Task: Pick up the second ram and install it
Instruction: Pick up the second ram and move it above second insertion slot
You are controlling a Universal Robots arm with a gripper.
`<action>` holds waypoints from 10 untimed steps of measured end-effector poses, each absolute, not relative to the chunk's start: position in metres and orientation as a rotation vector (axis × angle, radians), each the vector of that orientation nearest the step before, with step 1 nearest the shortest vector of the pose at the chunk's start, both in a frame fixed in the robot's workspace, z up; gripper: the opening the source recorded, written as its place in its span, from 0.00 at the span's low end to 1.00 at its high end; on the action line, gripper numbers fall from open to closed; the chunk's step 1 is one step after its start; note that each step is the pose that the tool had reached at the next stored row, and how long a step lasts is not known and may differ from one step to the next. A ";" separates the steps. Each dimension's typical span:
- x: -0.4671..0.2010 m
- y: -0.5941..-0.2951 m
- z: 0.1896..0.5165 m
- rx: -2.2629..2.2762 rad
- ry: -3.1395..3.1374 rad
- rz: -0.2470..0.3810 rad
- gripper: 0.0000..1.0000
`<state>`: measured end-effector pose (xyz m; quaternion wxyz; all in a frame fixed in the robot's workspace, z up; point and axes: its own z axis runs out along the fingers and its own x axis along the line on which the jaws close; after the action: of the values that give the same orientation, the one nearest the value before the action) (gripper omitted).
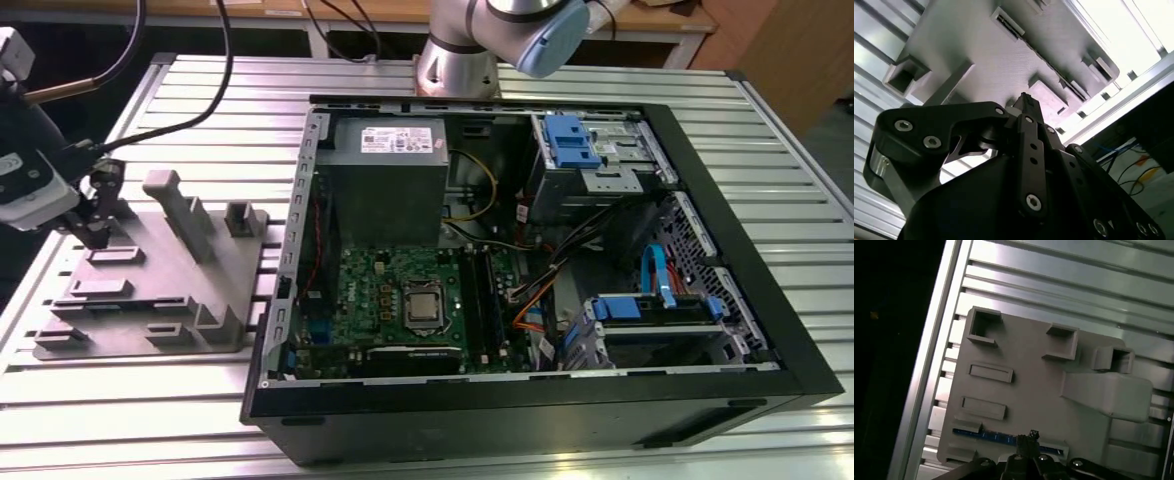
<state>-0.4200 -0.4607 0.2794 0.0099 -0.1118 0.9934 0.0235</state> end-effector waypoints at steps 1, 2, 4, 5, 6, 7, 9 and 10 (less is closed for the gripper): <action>-0.420 -0.461 0.279 -0.377 3.098 0.073 0.07; -0.420 -0.461 0.279 -0.406 3.095 0.074 0.07; -0.420 -0.461 0.278 -0.462 3.088 0.074 0.07; -0.420 -0.461 0.278 -0.490 3.084 0.074 0.07; -0.420 -0.461 0.278 -0.518 3.080 0.075 0.07; -0.420 -0.461 0.278 -0.546 3.076 0.075 0.07; -0.420 -0.461 0.277 -0.603 3.066 0.075 0.07; -0.420 -0.461 0.277 -0.629 3.061 0.075 0.07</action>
<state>-0.4200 -0.4607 0.2771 0.0077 -0.2012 0.9792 0.0241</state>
